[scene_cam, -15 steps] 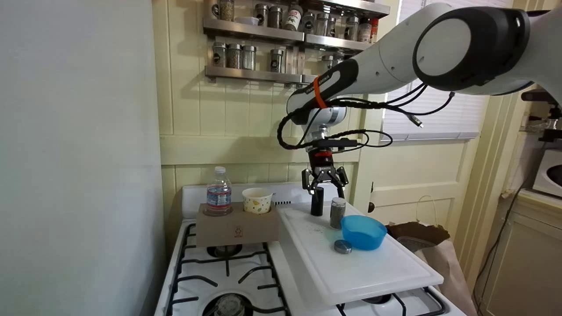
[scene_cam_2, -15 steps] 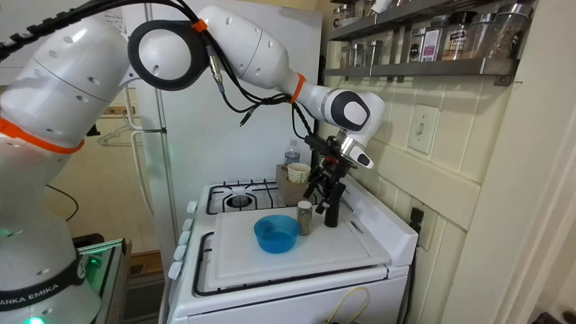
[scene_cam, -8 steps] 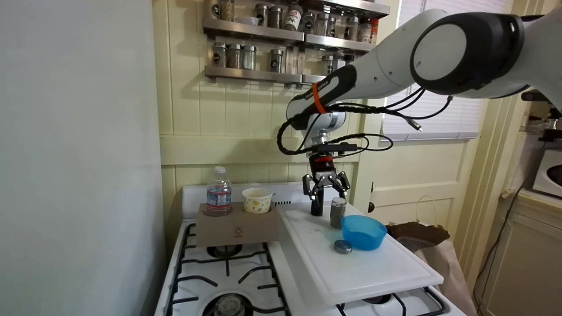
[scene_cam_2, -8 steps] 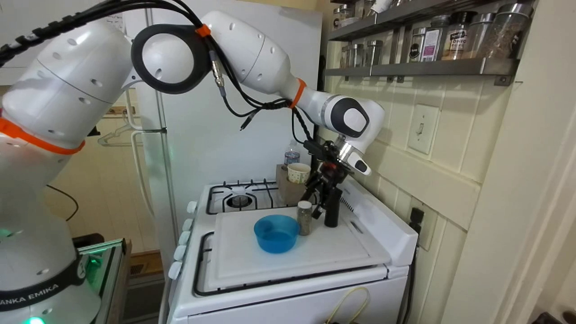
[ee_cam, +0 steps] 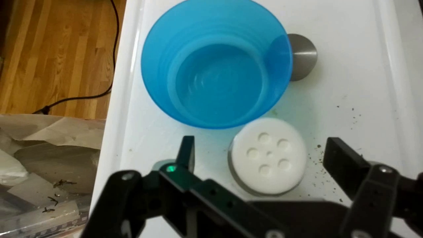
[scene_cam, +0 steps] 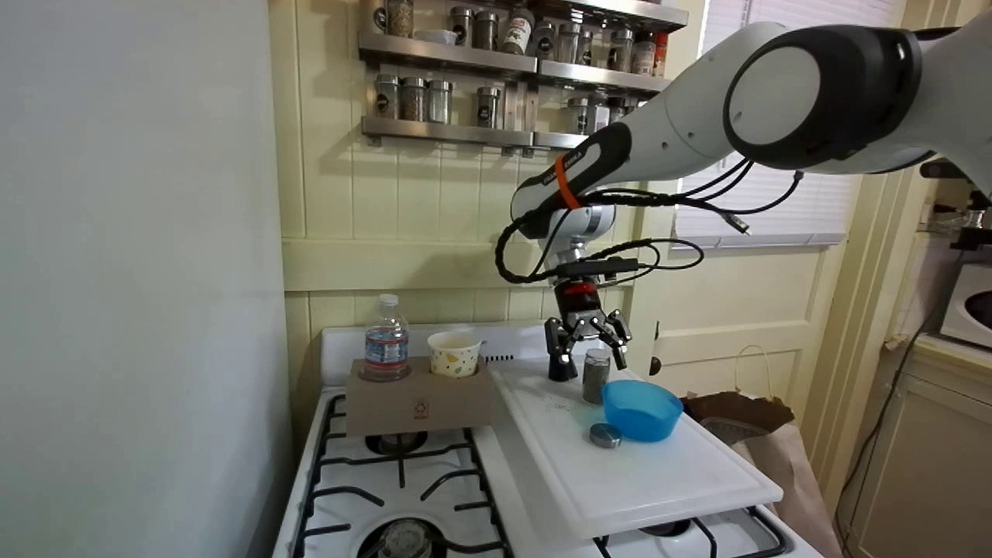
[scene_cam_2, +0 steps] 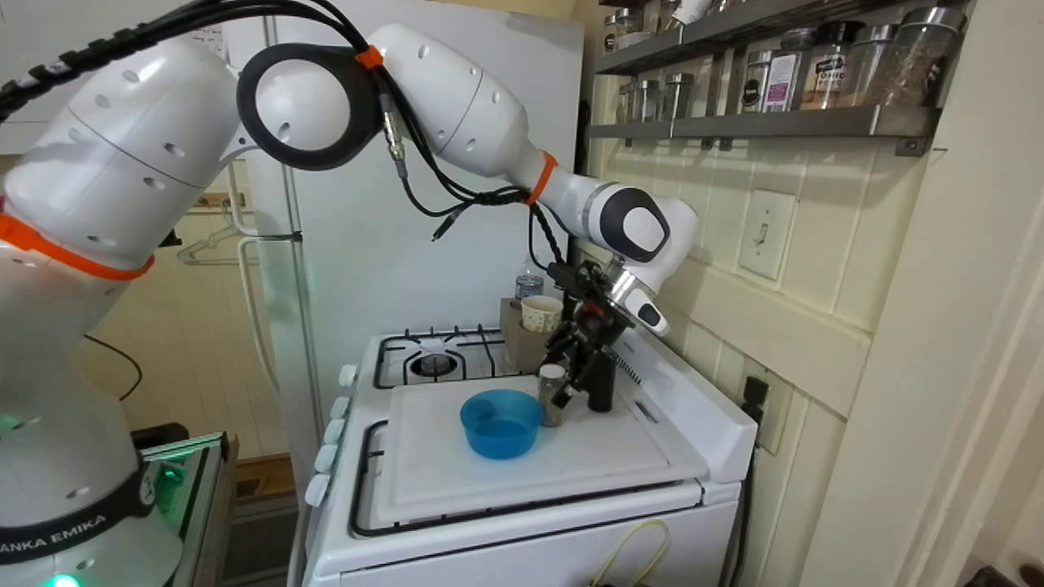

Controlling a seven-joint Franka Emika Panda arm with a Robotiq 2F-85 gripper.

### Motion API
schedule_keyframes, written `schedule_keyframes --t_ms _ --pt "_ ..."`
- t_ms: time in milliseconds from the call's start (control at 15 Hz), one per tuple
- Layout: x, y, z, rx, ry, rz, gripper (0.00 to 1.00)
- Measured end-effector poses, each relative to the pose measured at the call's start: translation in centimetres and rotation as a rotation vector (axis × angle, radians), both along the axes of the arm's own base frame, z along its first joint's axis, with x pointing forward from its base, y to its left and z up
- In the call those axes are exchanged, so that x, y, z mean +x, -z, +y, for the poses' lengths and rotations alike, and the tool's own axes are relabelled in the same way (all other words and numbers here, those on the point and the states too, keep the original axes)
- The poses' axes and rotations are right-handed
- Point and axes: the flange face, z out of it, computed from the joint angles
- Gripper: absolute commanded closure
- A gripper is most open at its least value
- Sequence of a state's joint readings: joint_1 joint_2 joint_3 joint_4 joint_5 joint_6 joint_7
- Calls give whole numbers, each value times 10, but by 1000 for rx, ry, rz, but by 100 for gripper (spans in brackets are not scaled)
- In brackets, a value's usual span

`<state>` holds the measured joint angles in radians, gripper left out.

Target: Pour the contents from the grey bottle into the blue bowl

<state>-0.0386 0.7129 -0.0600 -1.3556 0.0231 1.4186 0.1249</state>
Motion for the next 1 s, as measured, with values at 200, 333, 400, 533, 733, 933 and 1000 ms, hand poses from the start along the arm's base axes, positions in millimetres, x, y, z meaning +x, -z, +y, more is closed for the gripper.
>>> schedule_keyframes --t_ms 200,333,400,533,733,933,1000 --pt "-3 4 -1 -1 3 13 6" --pt "-4 5 -1 0 3 15 13" --pt "-4 5 -1 0 3 15 9" --pt "-1 5 -1 -2 3 -6 12" --pt "7 5 -1 -7 1 -61 12" --pt "10 5 0 -7 -1 -87 13" --pt "10 5 0 -7 -2 -87 13"
